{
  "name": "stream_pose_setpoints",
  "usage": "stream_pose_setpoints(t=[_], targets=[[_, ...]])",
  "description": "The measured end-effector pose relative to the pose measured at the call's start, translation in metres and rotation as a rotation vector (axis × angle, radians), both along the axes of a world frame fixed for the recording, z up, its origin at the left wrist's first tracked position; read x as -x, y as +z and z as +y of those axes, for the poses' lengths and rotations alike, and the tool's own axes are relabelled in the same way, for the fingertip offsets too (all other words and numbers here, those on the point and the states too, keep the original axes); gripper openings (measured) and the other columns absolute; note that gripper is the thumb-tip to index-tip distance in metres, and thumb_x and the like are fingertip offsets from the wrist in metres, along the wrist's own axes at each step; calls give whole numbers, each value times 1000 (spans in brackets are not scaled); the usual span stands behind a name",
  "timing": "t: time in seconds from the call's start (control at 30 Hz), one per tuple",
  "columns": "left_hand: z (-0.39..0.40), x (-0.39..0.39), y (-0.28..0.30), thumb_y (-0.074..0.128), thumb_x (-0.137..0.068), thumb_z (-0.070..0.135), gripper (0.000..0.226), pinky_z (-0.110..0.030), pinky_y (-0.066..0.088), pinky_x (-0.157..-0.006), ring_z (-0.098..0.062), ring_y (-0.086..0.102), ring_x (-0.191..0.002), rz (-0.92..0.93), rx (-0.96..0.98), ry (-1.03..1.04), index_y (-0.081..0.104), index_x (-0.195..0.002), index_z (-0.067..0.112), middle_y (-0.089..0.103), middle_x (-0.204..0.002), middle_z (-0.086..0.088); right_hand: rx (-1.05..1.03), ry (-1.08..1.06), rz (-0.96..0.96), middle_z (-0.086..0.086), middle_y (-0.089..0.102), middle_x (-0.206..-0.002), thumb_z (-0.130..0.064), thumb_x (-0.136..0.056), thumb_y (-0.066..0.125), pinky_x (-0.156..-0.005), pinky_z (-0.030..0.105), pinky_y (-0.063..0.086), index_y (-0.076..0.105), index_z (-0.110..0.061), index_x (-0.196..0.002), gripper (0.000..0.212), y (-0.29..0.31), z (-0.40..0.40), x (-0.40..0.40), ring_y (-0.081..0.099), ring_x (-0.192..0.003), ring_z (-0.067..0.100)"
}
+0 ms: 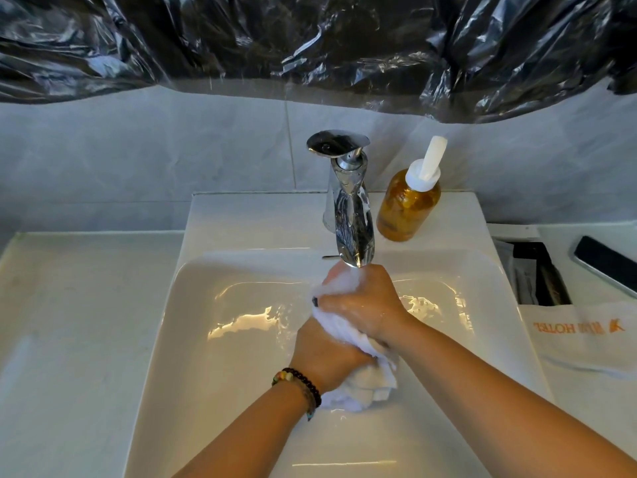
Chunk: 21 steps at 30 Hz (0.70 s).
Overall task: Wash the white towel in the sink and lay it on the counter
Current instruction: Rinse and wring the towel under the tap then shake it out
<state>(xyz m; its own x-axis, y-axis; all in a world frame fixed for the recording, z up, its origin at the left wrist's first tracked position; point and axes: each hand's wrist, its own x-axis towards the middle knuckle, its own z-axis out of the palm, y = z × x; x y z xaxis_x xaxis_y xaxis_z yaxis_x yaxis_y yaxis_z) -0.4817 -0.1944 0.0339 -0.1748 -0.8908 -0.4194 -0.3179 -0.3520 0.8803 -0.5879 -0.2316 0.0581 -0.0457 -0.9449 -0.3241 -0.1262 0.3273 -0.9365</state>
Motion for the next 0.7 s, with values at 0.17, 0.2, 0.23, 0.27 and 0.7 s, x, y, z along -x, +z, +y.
stream_pose_setpoints(t=[0.17, 0.2, 0.23, 0.27, 0.7], targets=[[-13, 1, 8, 65, -71, 54, 24, -3, 36, -66, -3, 51, -82, -20, -47, -111, 66, -88, 36, 52, -83, 21, 77, 5, 48, -4, 70, -94, -37, -71, 73, -81, 31, 50, 67, -27, -94, 26, 0, -3, 5, 66, -92, 14], [-16, 1, 11, 61, -62, 57, 20, -4, 39, -66, 0, 56, -78, -38, -62, -116, 65, -72, 40, 58, -77, 20, 93, -25, 42, -3, 67, -109, -43, -77, 67, -85, 29, 48, 64, -30, -105, 31, 2, -3, 11, 62, -103, 13], [-17, 3, 12, 65, -56, 51, 18, -11, 48, -70, 1, 63, -76, 15, -54, -81, 69, -68, 38, 67, -76, 15, 97, -70, 15, -4, 61, -121, -41, -85, 62, -86, 25, 47, 61, -33, -115, 31, 4, 0, 17, 58, -111, 11], [-18, 3, 9, 71, -55, 41, 24, -26, 57, -78, -4, 69, -81, 107, -47, 8, 74, -77, 31, 73, -80, 6, 131, -105, 30, -7, 55, -129, -36, -92, 56, -85, 19, 45, 56, -35, -123, 31, 4, 7, 25, 54, -116, 6], [-22, 22, 37, 54, -90, 14, 22, -25, 54, -50, -21, 68, -69, 923, -400, 494, 65, -108, 7, 69, -90, -14, 220, 121, 711, 3, 27, -154, -23, -82, 74, -91, 38, 51, -5, -29, -151, 105, -2, 50, 8, 47, -129, 27]])
